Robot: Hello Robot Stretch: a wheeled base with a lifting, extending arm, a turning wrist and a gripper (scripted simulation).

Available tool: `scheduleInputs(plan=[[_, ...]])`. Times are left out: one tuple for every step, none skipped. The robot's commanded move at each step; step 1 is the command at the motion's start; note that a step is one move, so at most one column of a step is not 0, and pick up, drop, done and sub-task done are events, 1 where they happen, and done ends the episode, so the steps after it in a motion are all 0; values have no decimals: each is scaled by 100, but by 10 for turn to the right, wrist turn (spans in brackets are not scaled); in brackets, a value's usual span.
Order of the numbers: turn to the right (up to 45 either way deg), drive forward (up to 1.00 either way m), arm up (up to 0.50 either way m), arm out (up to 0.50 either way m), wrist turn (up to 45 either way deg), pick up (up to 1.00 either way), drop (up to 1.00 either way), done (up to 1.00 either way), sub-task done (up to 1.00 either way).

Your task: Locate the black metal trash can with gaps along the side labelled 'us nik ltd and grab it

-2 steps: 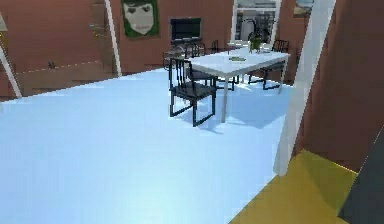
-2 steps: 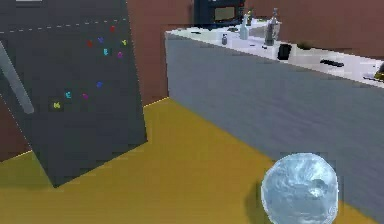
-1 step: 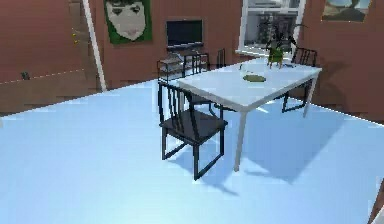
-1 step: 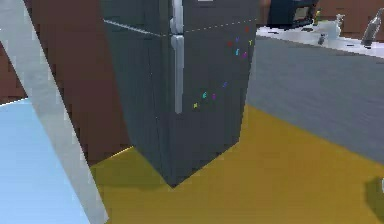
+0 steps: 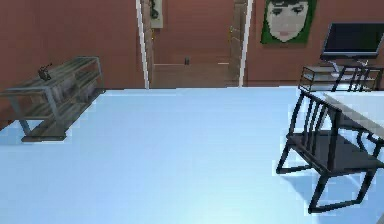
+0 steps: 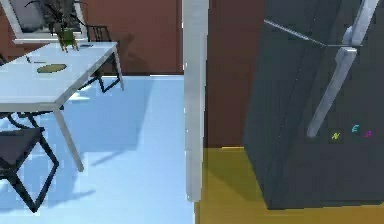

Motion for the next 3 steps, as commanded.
scheduleInputs(plan=[[0,100,0,0,0,0,0,0,0],[0,100,0,0,0,0,0,0,0],[0,100,0,0,0,0,0,0,0]])
